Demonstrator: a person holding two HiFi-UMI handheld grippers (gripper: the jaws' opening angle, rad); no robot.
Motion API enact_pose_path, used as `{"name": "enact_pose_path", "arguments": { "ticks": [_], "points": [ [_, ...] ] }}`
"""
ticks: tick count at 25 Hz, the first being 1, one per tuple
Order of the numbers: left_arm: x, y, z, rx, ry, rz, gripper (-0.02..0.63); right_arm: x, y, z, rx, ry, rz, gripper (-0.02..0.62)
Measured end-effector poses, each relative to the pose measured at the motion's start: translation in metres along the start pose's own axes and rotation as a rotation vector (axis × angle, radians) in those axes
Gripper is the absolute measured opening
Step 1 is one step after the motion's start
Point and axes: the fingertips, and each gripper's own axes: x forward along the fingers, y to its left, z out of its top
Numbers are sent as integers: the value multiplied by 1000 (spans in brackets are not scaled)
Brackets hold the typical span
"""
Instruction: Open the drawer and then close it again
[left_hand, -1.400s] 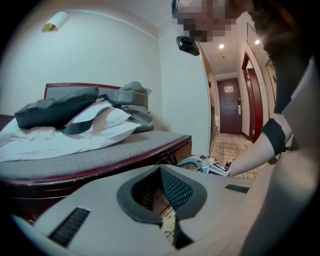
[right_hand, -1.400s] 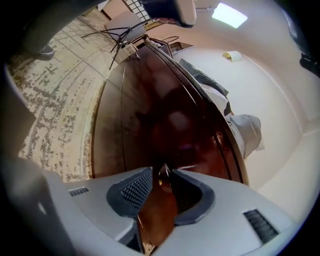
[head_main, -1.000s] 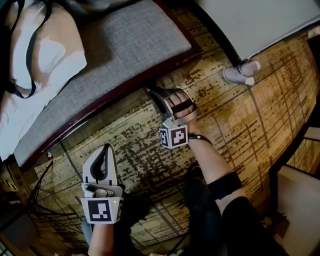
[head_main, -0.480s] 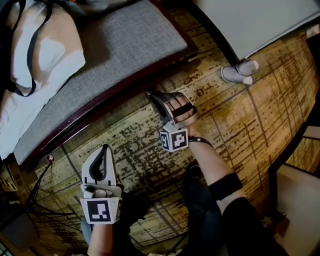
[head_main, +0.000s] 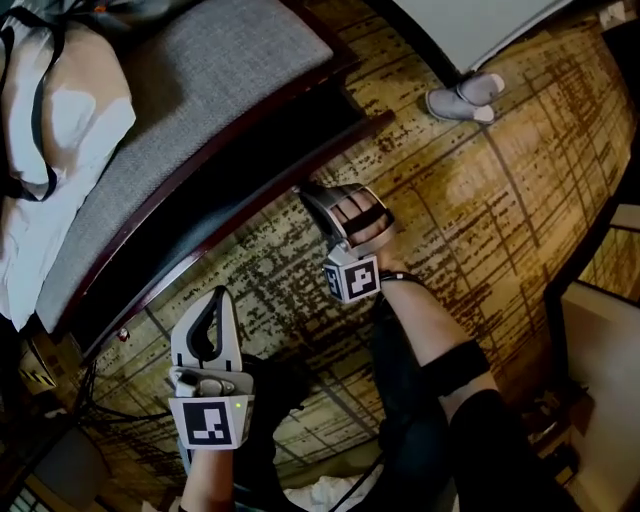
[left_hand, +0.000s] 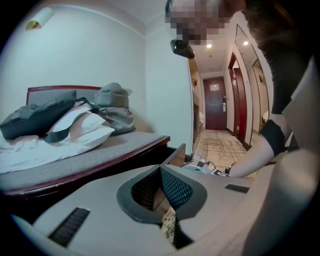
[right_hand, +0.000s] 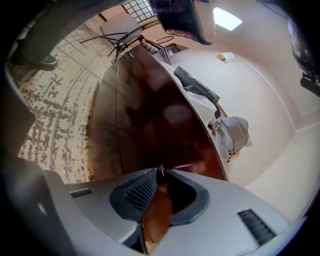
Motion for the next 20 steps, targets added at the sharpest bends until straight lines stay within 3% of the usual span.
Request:
{"name": "enact_pose_path", "arguments": {
  "ticks": [6,15,20],
  "points": [
    [0,-39,9,24,14,-102,2,-39,13,-1,-4,3,25,67],
    [0,-142,3,33,29,-332,2,-98,36,-2,-6,16,47,67],
    [-14,-181,2,84,47,-428,2,-134,50,-6,9,32,51,67]
  ]
}}
